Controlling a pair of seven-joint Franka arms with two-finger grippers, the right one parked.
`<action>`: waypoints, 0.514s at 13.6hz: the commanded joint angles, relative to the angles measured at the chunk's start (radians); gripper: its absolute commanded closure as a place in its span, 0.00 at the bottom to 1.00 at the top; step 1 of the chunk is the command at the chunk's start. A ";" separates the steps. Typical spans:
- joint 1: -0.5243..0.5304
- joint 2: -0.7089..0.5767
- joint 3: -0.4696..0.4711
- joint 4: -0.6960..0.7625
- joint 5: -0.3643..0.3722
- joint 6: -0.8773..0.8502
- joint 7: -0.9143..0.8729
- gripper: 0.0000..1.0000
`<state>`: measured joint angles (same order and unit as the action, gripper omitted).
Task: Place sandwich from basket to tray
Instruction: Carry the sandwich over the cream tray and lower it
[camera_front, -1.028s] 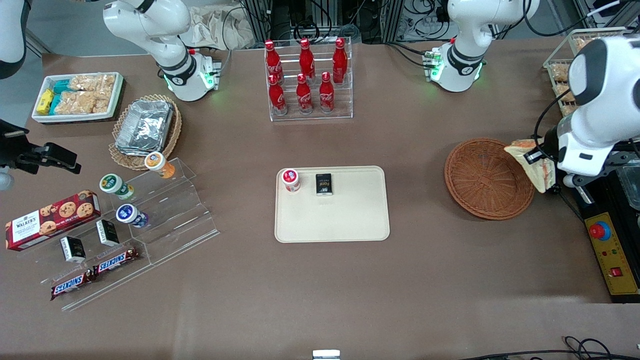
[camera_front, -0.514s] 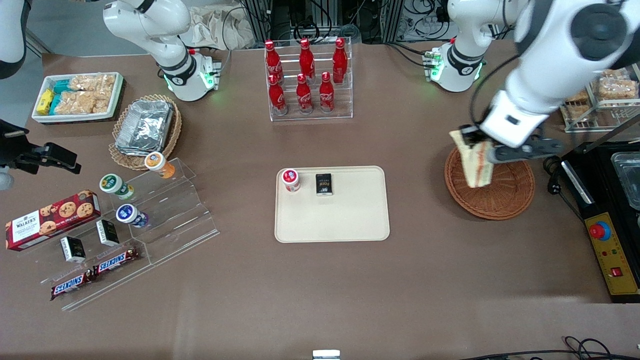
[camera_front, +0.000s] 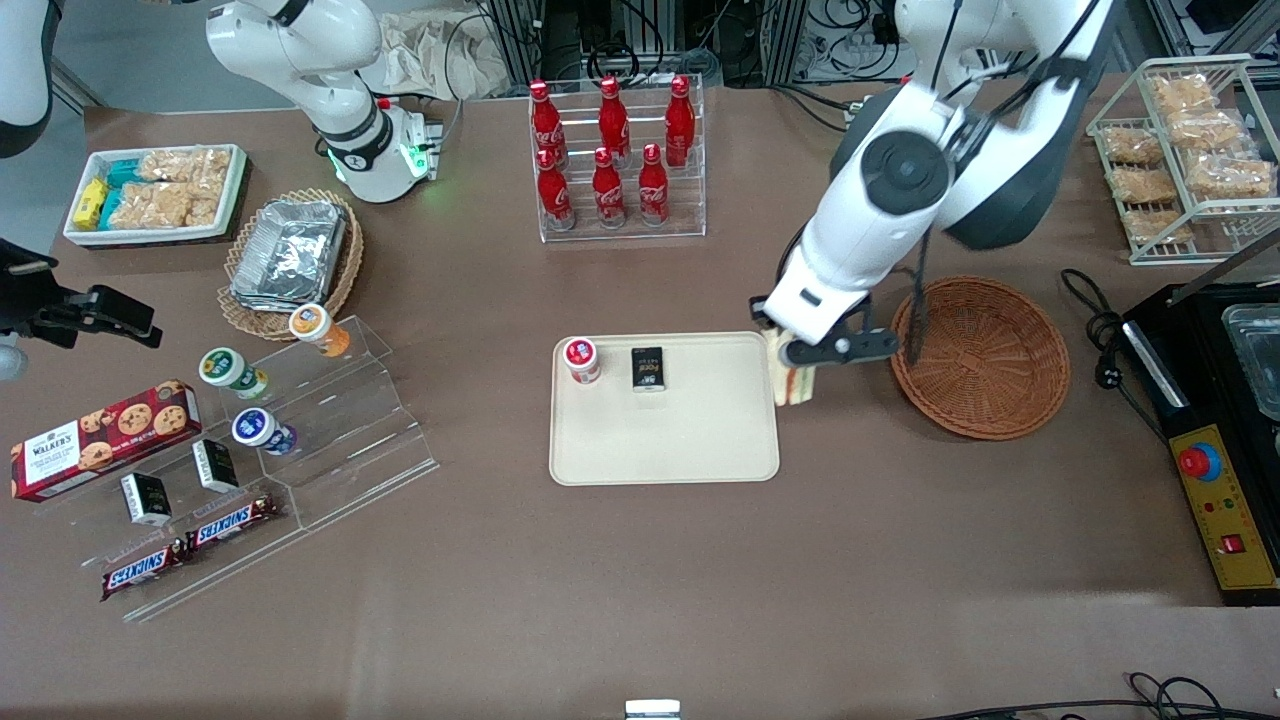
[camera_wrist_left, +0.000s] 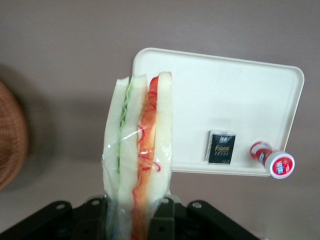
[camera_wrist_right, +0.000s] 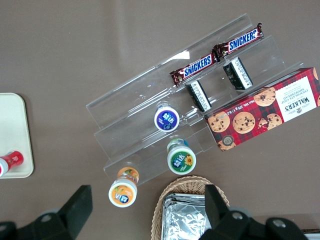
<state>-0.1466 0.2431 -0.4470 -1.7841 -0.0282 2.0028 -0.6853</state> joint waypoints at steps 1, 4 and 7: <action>-0.034 0.062 -0.001 -0.063 0.051 0.130 -0.017 1.00; -0.065 0.158 0.001 -0.086 0.135 0.230 -0.020 1.00; -0.077 0.254 0.001 -0.081 0.262 0.272 -0.083 1.00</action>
<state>-0.2149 0.4470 -0.4467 -1.8801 0.1600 2.2523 -0.7166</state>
